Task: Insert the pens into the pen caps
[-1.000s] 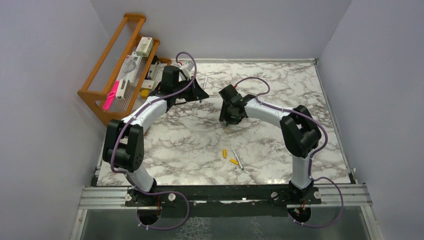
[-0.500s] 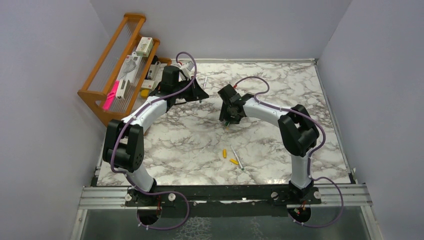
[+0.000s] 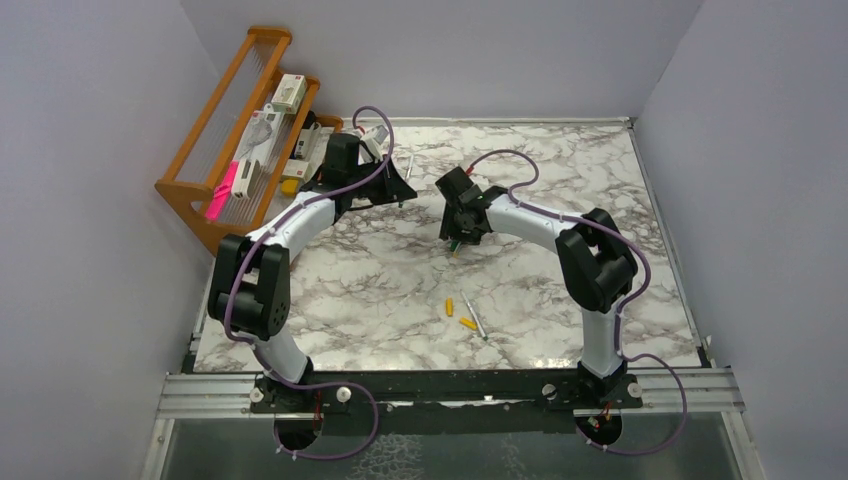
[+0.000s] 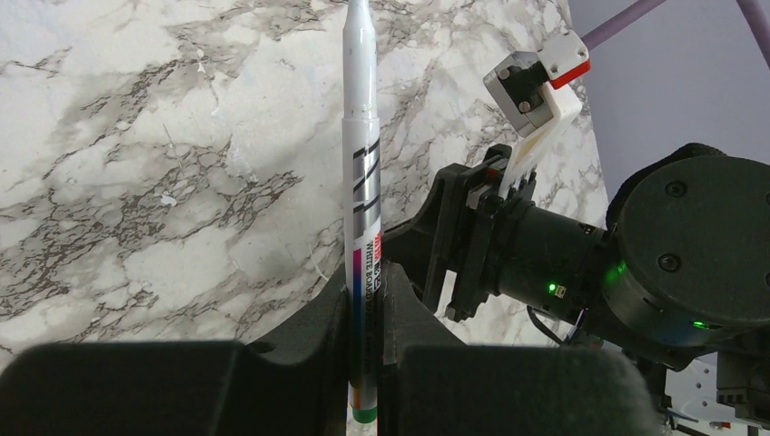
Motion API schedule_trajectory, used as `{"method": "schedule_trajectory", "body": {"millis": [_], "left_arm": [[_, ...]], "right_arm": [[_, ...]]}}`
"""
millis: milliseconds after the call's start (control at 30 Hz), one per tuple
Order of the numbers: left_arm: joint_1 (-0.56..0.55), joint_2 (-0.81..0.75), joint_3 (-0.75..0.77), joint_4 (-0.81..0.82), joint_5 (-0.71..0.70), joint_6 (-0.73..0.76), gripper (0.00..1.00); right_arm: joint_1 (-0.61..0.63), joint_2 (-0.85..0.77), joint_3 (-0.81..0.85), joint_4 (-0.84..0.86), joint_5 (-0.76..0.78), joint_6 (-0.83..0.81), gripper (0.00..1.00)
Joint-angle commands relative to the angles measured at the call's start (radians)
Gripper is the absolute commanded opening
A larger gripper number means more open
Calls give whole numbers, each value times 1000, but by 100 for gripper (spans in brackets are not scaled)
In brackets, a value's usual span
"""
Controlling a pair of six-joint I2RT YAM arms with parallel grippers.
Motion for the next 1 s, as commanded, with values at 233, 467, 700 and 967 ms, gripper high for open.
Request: {"method": "schedule_trajectory", "body": {"millis": [233, 467, 700, 967], "left_arm": [[8, 39, 19, 16, -8, 4, 0], [10, 57, 22, 13, -2, -2, 0], [12, 62, 26, 12, -6, -5, 0], [12, 61, 13, 18, 0, -13, 0]], "right_arm": [[3, 6, 23, 28, 43, -31, 47], [4, 22, 31, 36, 16, -34, 47], [23, -5, 23, 49, 26, -42, 47], [36, 26, 17, 42, -7, -37, 47]]}}
